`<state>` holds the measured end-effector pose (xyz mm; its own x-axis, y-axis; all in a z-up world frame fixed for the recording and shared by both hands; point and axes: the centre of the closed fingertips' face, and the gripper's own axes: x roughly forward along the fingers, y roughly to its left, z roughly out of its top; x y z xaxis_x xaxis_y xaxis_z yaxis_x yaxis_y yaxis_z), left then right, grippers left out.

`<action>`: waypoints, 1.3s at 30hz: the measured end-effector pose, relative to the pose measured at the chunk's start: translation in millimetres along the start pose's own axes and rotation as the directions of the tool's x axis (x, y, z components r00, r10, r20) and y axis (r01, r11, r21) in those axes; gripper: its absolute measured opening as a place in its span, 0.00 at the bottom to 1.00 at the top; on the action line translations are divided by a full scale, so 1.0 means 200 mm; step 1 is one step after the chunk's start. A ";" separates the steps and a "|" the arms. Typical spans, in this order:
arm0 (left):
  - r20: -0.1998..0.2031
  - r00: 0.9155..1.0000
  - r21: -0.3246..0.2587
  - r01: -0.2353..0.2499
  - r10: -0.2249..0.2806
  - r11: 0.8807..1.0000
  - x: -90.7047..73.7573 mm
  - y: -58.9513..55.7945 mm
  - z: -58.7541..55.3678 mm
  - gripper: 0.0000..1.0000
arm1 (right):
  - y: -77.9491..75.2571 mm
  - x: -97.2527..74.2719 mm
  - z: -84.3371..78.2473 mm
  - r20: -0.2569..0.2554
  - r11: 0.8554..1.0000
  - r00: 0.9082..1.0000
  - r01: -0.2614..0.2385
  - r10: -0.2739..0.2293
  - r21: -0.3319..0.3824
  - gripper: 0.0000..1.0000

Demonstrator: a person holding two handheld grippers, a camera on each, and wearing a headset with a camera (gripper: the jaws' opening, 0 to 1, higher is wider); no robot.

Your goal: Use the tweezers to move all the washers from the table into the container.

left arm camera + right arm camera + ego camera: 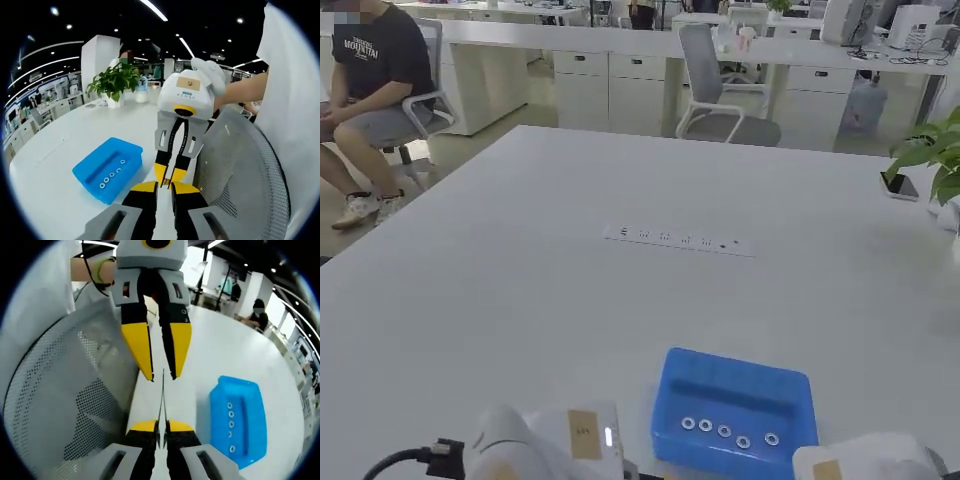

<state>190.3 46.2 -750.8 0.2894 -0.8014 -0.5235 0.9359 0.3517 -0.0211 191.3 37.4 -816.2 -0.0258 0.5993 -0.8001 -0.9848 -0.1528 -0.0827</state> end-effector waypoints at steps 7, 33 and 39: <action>-0.025 1.000 0.031 0.018 -0.017 0.999 0.02 -0.01 -0.02 0.00 | 0.00 0.01 -0.01 -0.022 1.000 1.000 0.000 -0.001 -0.021 0.03; -0.314 0.949 0.124 0.064 -0.022 0.990 0.09 0.09 -0.33 0.00 | -0.02 -0.02 -0.11 0.067 0.960 0.986 0.135 -0.155 0.244 0.29; -0.397 0.917 0.149 0.113 -0.045 0.982 0.13 0.13 -0.39 0.00 | -0.07 -0.23 -0.16 0.154 0.858 0.932 0.227 -0.329 0.461 0.35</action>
<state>205.6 72.9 -831.6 0.1431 -0.5581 -0.8174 0.9820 0.1832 0.0468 212.4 -12.9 -795.9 0.2739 0.7296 -0.6266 -0.9298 0.3675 0.0214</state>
